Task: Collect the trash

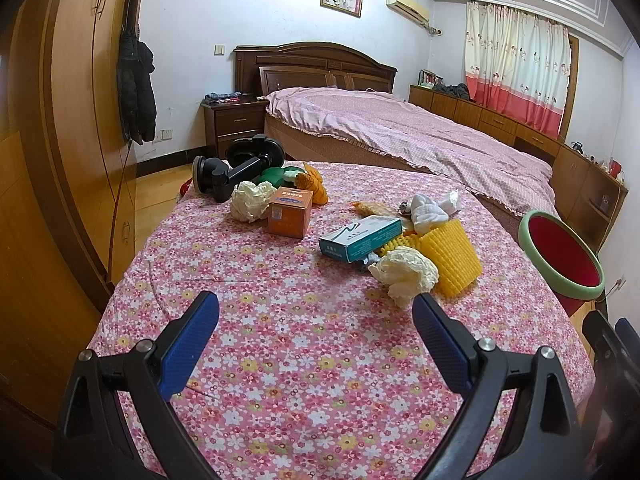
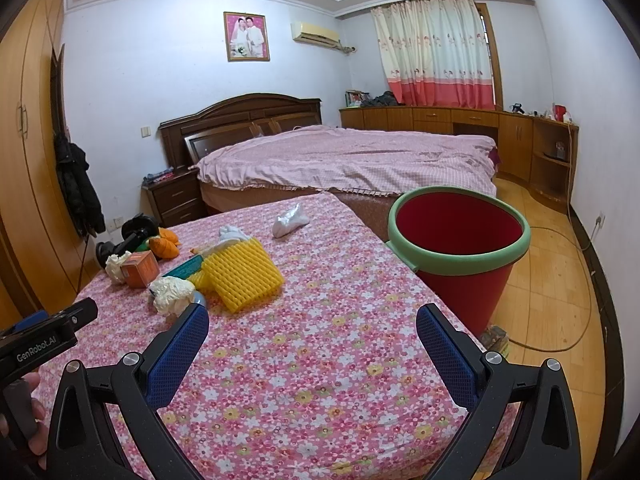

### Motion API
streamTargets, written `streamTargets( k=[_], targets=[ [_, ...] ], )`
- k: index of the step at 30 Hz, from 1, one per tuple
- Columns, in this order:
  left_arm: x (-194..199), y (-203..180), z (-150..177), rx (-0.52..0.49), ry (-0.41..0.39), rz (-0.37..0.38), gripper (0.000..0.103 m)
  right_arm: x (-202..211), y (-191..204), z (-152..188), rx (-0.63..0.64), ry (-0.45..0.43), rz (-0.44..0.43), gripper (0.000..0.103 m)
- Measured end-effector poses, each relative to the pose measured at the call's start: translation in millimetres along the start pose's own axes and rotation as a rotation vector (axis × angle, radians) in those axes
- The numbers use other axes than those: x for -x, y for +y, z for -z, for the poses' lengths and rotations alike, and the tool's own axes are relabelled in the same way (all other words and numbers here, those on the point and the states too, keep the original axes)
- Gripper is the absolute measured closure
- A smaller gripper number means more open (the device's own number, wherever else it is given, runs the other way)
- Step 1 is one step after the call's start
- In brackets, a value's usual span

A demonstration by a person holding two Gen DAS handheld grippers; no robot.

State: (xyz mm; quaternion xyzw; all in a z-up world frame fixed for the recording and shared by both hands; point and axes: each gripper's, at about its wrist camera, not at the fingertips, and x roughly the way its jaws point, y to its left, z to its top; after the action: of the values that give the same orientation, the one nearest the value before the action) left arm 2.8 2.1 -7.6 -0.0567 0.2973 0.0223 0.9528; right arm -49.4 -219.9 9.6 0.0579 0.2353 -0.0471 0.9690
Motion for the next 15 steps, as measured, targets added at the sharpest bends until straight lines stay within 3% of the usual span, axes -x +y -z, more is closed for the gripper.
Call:
streamTargets(
  k=[15],
  targets=[
    [-0.5, 1.2, 0.5, 0.003, 0.002, -0.001, 0.006, 0.0, -1.7, 1.0, -0.013, 0.004, -0.002, 0.0]
  ],
)
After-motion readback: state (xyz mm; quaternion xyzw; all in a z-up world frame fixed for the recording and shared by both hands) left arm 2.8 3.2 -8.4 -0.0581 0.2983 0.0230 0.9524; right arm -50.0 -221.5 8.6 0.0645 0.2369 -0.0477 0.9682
